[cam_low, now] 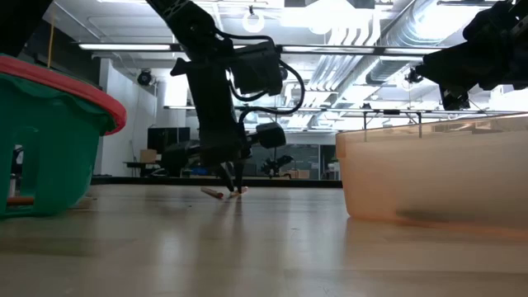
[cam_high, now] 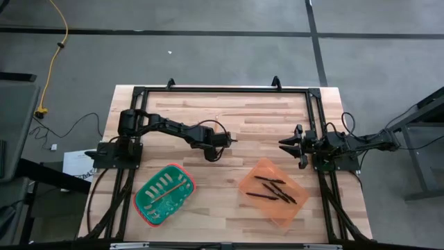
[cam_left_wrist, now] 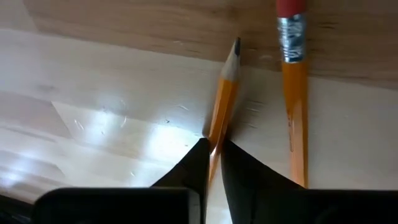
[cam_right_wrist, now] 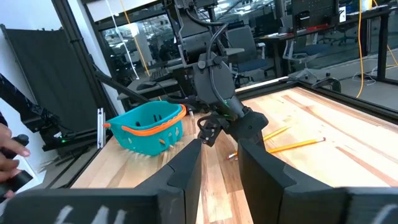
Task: Sort pens & pencils
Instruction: Put the right yellow pencil into the blue bin
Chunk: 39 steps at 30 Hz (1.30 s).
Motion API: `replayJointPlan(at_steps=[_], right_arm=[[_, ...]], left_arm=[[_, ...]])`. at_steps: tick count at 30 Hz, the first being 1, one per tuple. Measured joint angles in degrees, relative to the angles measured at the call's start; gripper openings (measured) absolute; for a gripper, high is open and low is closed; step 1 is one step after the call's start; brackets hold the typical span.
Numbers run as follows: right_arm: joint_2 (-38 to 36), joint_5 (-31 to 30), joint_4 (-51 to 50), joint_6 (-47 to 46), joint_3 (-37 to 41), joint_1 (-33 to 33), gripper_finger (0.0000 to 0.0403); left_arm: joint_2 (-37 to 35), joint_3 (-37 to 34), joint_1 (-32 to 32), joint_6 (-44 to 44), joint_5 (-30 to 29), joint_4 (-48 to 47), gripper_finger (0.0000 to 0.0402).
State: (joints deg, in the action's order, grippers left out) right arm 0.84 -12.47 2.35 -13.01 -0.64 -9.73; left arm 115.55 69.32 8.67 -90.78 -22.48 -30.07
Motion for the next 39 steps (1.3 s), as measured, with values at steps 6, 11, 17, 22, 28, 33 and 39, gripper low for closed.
replayJointPlan(at_steps=[6, 11, 17, 22, 28, 33, 39], right_arm=[[0.0, 0.0, 0.0, 0.0, 0.0, 0.0, 0.0096], [0.0, 0.0, 0.0, 0.0, 0.0, 0.0, 0.0096], [0.0, 0.0, 0.0, 0.0, 0.0, 0.0, 0.0096], [0.0, 0.0, 0.0, 0.0, 0.0, 0.0, 0.0096], [0.0, 0.0, 0.0, 0.0, 0.0, 0.0, 0.0096], [0.0, 0.0, 0.0, 0.0, 0.0, 0.0, 0.0096], [0.0, 0.0, 0.0, 0.0, 0.0, 0.0, 0.0096]], left_arm=[[0.1, 0.5, 0.0, 7.2, -0.9, 0.0, 0.0009], [0.4, 3.2, 0.0, 12.6, -0.3, -2.4, 0.0013], [0.6, 9.4, -0.3, 23.3, 5.5, -7.3, 0.0003], [0.5, 15.3, 0.0, 30.6, 7.6, -12.9, 0.0003], [0.4, 23.2, -0.1, 41.4, 7.6, -22.8, 0.0001], [0.3, 28.6, 0.0, 55.0, 7.2, -29.5, 0.0001], [0.2, 33.6, -0.1, 74.8, 7.1, -36.3, 0.0001]])
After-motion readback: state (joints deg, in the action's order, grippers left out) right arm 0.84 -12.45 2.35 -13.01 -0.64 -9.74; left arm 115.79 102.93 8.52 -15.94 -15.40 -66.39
